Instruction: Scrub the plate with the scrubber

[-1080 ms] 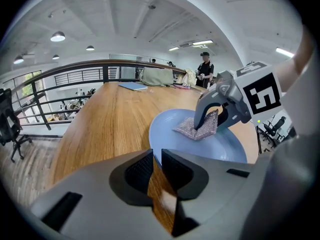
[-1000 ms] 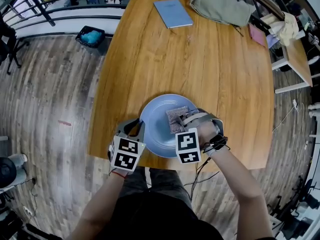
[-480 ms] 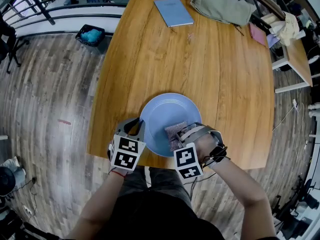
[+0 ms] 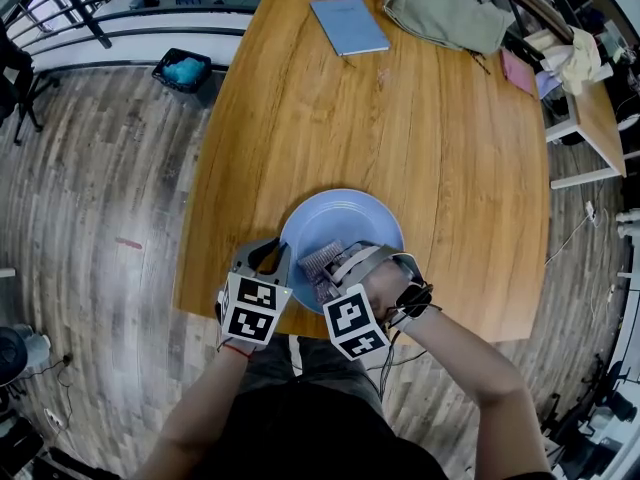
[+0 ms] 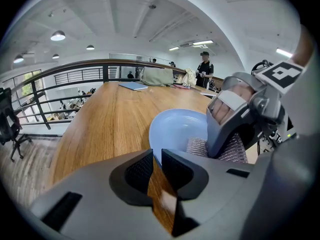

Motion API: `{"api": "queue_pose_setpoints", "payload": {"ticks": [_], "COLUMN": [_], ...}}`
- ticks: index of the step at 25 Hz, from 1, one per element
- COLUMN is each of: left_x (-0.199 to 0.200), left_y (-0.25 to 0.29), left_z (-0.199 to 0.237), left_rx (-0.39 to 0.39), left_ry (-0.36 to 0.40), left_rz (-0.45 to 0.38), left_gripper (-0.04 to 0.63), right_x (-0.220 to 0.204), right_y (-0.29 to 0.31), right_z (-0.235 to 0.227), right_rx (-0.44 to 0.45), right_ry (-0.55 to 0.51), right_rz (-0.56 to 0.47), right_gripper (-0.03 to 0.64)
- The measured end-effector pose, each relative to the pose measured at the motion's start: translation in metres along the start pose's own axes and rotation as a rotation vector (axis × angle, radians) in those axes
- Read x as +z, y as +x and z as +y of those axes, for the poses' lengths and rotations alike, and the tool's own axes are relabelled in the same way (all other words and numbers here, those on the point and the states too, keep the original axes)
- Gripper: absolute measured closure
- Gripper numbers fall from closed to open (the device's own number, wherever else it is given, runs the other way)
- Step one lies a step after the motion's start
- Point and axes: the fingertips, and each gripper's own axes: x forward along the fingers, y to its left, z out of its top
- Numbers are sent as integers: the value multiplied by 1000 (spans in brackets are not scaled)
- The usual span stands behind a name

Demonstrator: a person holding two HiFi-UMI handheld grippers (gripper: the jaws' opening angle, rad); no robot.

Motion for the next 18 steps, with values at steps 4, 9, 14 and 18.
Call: {"api": "queue_pose_setpoints", "payload": {"ticks": [4, 9, 14, 18], "left_x": [-1, 0, 0, 1], "left_y": [0, 0, 0, 0], "left_z": [-1, 1, 1, 2], "left_rx": [0, 4, 6, 6], "left_ry": [-5, -7, 1, 1], "left_rz": [3, 2, 6, 3], "left_gripper": [546, 546, 547, 546], "right_x": [0, -15, -45, -70], "right_y": [3, 6, 4, 2], "right_z": [-26, -61, -79, -86], "right_rx": [-79, -266, -370, -397], "right_ry": [-26, -232, -232, -131], "right_rz": [-2, 88, 155, 199], "right_gripper": [531, 531, 532, 532]}}
